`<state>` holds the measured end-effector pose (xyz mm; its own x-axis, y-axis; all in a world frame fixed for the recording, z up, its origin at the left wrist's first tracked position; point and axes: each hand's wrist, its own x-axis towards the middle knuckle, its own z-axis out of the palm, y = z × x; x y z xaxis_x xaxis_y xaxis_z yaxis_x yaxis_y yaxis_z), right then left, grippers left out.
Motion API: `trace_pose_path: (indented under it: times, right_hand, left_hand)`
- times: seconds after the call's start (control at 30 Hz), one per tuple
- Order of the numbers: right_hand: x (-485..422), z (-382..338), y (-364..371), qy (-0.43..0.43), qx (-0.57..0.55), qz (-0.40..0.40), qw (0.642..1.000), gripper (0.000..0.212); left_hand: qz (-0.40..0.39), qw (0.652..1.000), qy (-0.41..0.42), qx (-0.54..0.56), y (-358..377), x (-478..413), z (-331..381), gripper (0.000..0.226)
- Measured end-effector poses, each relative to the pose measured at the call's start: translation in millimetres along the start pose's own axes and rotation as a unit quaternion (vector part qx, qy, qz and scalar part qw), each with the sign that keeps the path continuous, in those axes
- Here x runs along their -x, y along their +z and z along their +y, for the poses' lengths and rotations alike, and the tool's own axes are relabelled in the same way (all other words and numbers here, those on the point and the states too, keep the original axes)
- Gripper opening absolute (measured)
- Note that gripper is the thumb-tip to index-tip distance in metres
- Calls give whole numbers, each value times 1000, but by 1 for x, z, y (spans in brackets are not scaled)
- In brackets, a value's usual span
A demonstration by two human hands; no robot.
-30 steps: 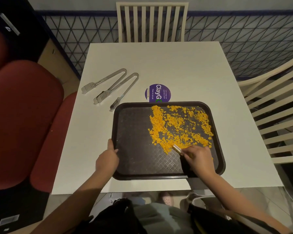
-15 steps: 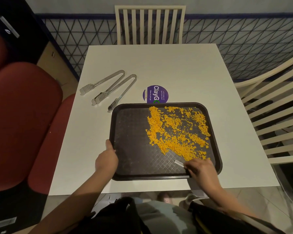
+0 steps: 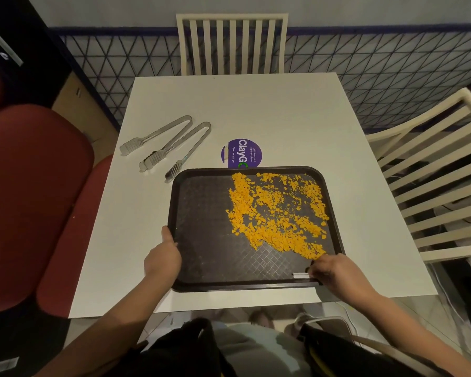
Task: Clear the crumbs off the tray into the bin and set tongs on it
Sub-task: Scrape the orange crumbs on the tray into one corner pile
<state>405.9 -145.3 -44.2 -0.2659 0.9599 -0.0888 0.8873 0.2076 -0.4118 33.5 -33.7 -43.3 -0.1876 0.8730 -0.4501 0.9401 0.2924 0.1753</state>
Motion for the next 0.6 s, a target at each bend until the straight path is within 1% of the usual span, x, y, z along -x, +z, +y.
trace_pose_path:
  times: [0.13, 0.27, 0.37, 0.43, 0.53, 0.6]
  right_hand:
    - [1, 11, -6, -6, 20, 0, 1000, 18]
    - [-6, 23, -13, 28, 35, 37, 998, 13]
    - [-20, 28, -21, 59, 22, 66, 996, 12]
    - [-20, 28, -28, 61, 8, 46, 997, 14]
    - [-3, 22, -25, 25, -4, -21, 999, 14]
    - [6, 18, -19, 9, -10, -40, 999, 14]
  left_hand:
    - [3, 1000, 1, -9, -1, 0, 1, 56]
    - [5, 1000, -2, -11, 0, -1, 0, 58]
    - [10, 1000, -4, -14, 1, -1, 0, 58]
    - [11, 1000, -5, -17, 1, 0, 1, 59]
    - [16, 1000, -9, -18, 2, -1, 1, 58]
    - [17, 1000, -9, -19, 2, -1, 1, 59]
